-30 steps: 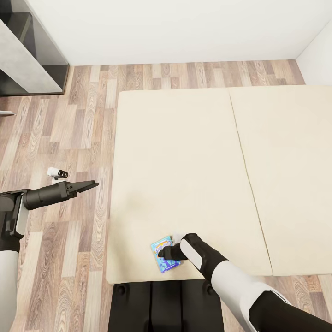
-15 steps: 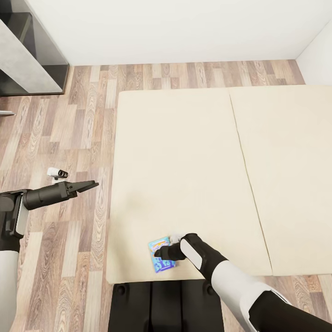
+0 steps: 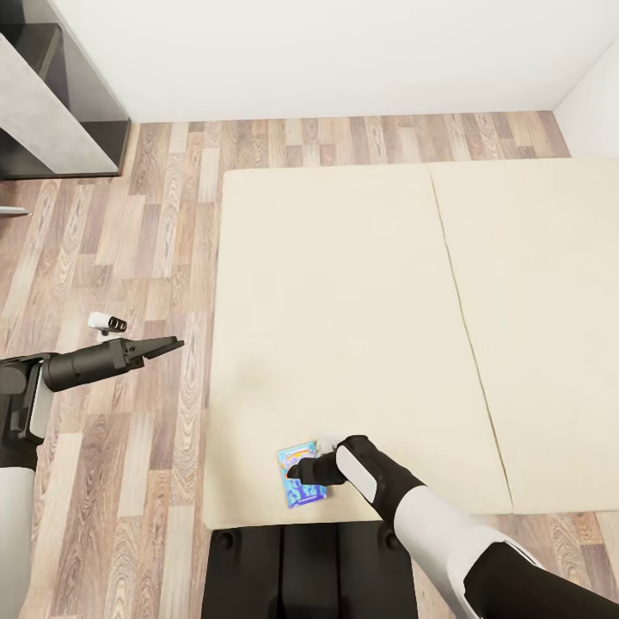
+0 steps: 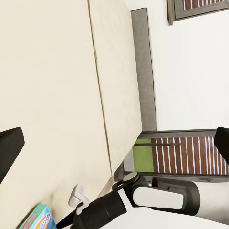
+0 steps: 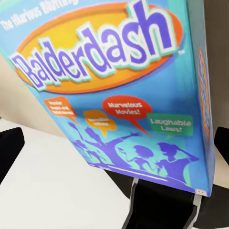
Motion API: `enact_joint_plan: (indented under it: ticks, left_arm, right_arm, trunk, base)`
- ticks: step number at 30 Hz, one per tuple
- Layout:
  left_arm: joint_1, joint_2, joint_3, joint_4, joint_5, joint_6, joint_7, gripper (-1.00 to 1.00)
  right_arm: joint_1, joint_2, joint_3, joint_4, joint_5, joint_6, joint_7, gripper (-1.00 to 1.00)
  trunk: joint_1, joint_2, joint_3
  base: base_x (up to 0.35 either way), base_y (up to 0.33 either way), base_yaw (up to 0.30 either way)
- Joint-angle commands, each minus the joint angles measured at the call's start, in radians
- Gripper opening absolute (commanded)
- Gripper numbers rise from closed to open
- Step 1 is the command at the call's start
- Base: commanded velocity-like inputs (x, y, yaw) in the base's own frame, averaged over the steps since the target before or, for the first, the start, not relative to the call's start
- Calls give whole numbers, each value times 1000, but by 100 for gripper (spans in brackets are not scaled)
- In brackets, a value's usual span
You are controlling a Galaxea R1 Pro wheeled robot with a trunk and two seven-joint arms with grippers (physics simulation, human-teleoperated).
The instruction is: Put all the toys in the child's room - the three board games (two on the bed and one on the table), the two jigsaw puzzles on the table, and the tennis ball on the table - inside the toy box on the table in the child's room.
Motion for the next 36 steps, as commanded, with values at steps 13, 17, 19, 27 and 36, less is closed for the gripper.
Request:
enact_joint_plan:
  ticks: [13, 17, 19, 27, 36]
  left_arm:
    - [0, 0, 0, 0, -1, 11, -4, 100]
    - [0, 0, 0, 0, -1, 11, -4, 100]
    - [0, 0, 0, -1, -1, 11, -4, 100]
    - [0, 0, 0, 0, -1, 11, -4, 100]
    - [0, 0, 0, 0, -1, 11, -4, 100]
  right_arm:
    - [-1, 0, 4, 0, -5, 1, -4, 100]
    - [-2, 0, 4, 2, -5, 1, -4, 100]
    - [-2, 0, 4, 4, -5, 1, -4, 100]
    - [-2, 0, 4, 5, -5, 1, -4, 100]
    - [-2, 0, 4, 5, -5, 1, -4, 100]
  trunk:
    - [1, -2, -1]
    - [1, -2, -1]
    - [1, -2, -1]
    - [1, -2, -1]
    - [1, -2, -1]
  base:
    - [0, 40, 0]
    - [0, 54, 0]
    - [0, 17, 0]
    - [0, 4, 0]
    - [-30, 77, 0]
